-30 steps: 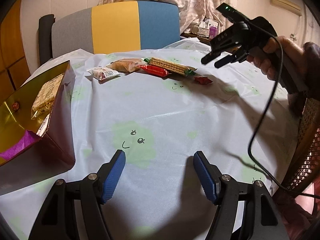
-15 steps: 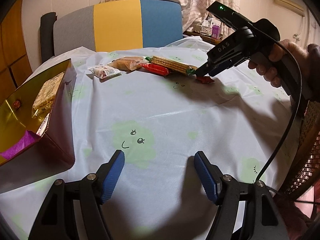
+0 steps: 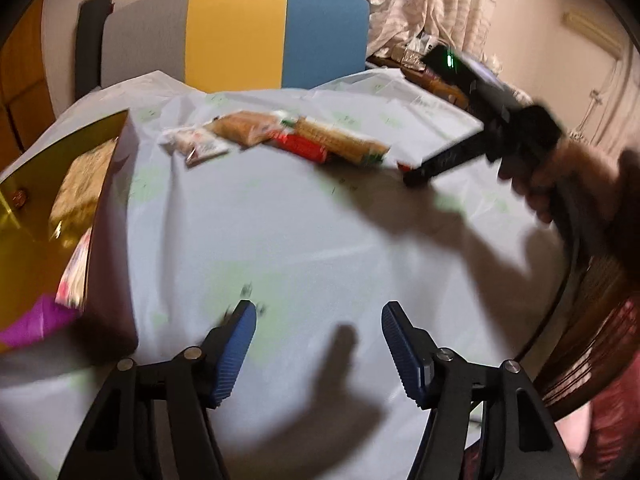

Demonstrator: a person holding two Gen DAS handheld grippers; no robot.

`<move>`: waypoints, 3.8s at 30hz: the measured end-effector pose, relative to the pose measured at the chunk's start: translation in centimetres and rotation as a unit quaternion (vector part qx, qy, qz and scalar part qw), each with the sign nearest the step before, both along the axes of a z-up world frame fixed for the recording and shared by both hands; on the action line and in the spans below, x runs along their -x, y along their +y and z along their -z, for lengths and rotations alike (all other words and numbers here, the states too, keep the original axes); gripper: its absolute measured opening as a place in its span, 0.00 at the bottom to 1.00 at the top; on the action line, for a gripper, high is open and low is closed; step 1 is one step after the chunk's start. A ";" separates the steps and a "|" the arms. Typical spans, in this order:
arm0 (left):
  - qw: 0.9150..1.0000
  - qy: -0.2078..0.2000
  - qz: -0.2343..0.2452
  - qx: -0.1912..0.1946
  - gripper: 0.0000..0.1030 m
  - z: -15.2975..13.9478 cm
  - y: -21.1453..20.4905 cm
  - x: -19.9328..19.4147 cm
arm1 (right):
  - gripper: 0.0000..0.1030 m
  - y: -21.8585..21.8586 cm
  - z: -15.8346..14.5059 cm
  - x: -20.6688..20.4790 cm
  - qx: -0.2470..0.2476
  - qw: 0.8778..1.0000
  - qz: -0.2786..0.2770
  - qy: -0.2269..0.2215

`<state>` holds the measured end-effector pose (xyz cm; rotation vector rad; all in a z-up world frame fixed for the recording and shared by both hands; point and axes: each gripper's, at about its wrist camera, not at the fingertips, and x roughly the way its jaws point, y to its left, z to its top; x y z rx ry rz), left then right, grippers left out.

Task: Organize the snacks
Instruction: 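Reach the right tool to the small red wrapped candy and close on it, then grasp the WEIDAN cracker pack with left tool while right tool holds the red candy, then carry the red candy over the gold tin and open the right tool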

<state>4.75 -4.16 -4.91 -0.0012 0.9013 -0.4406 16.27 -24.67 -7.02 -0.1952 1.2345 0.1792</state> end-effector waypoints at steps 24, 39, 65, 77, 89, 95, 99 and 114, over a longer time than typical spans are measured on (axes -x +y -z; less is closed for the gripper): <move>0.948 0.204 -0.108 0.219 0.46 2.0 -6.6 -16.0 | 0.17 -2.0 -0.5 -2.1 0.004 0.998 0.058 0.003; 0.945 0.210 -0.091 0.231 0.19 2.1 -3.3 -12.8 | 0.17 -1.8 0.0 -2.3 0.020 0.998 0.052 0.007; 0.975 0.198 -0.052 0.089 0.63 0.5 1.2 -5.9 | 0.18 -1.7 0.2 -2.3 0.021 0.999 0.041 0.010; 0.993 0.102 -0.040 -0.034 0.52 0.8 -3.3 -7.1 | 0.18 -1.7 0.3 -2.2 0.022 0.999 0.036 0.005; 1.000 0.007 -0.008 -0.024 0.52 1.5 0.5 -0.4 | 0.17 1.0 -2.2 -0.5 -0.106 0.993 -0.055 -0.015; 1.000 -0.008 -0.018 -0.003 0.52 2.0 0.9 0.3 | 0.17 2.1 -2.1 0.2 -0.115 0.990 -0.080 -0.010; 1.000 -0.014 -0.020 0.010 0.52 2.0 1.2 0.6 | 0.17 3.5 -2.1 0.6 -0.120 0.988 -0.101 0.000; 0.998 -0.025 -0.022 0.045 0.52 2.3 2.2 1.1 | 0.18 18.2 -10.6 3.4 -0.227 0.939 -0.258 -0.011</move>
